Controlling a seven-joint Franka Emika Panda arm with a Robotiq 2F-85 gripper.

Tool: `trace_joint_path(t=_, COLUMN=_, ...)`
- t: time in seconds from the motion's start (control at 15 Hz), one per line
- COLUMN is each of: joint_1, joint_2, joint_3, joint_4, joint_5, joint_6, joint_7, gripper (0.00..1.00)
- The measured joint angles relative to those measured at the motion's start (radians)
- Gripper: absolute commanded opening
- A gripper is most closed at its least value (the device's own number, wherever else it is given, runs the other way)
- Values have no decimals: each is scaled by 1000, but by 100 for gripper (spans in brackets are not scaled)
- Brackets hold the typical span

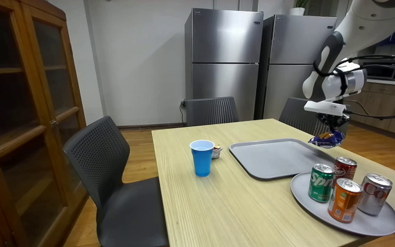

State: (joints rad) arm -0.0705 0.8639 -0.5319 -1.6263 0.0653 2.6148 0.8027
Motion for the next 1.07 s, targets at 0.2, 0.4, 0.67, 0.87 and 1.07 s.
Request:
trace_joint_path(t=0.2, joint_1=-13, joint_2=1, joint_3=-16, joint_4=-17, joint_5=0, joint_6=-1, joint_7=26, gripper=0)
trace_joint_path(t=0.4, joint_1=-21, joint_2=4, joint_3=-26, joint_4=-40, joint_5=0, joint_6=-3, joint_7=49, gripper=0)
trace_joint_path(t=0.67, joint_1=-22, joint_2=5, joint_3=-41, joint_4=-75, joint_5=0, joint_6=-19, joint_7=74, gripper=0)
trace_joint_path(t=0.87, joint_1=-23, joint_2=6, joint_3=-50, joint_4=-96, joint_5=0, joint_6=-36, joint_7=89, gripper=0)
trace_joint_path(t=1.07, joint_1=-24, joint_2=7, joint_3=-55, joint_4=-106, joint_5=0, joint_6=-49, joint_7=99, gripper=0)
